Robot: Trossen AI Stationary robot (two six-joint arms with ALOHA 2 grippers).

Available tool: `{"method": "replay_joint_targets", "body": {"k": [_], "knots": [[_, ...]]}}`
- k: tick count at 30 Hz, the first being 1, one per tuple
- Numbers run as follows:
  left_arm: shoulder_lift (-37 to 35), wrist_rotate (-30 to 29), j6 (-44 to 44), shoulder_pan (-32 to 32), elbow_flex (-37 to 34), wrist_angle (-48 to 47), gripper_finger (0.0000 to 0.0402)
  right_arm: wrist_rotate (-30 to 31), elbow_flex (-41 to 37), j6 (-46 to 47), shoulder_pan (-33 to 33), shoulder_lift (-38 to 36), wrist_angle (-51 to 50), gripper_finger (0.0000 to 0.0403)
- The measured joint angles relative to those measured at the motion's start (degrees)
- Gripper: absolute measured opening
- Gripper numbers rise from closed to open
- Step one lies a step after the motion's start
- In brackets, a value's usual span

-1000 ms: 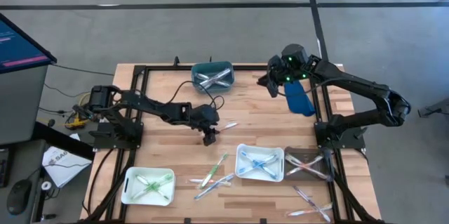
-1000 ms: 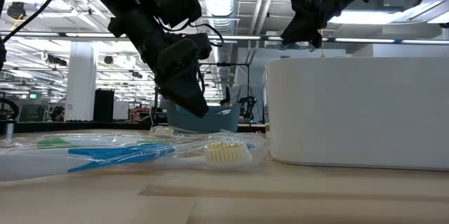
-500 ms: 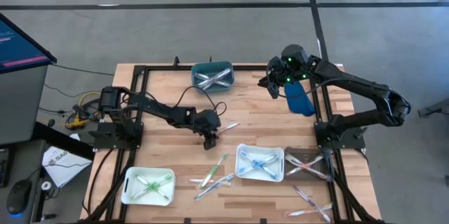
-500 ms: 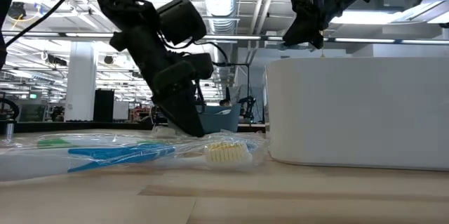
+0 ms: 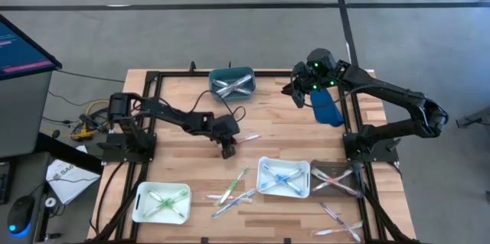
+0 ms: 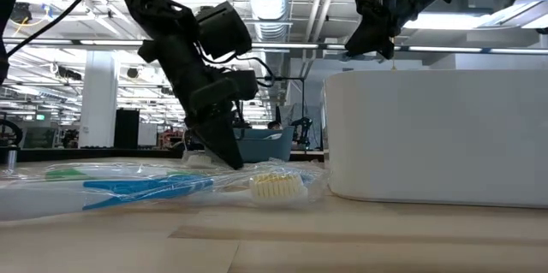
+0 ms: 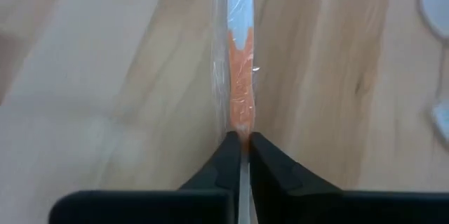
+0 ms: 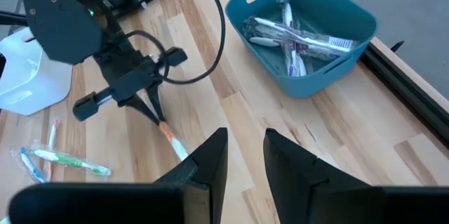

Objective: Pick & Place Toothbrushes
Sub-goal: Put the orange toothbrush into the black bin

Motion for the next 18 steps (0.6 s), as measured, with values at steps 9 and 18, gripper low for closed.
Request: {"method": "replay_joint_targets", "body": {"k": [9, 18], "knots": [[-8.69, 0.27, 2.65, 3.20, -0.37, -5.33, 0.0001, -0.51, -0.01, 0.64, 1.15, 0.00, 1.99, 0.0087], [-13.93, 12.95, 5.07, 6.07, -0.28, -4.81, 0.0001, -0.59, -0.04, 0.46, 7.60, 0.00, 7.56, 0.0087]]}}
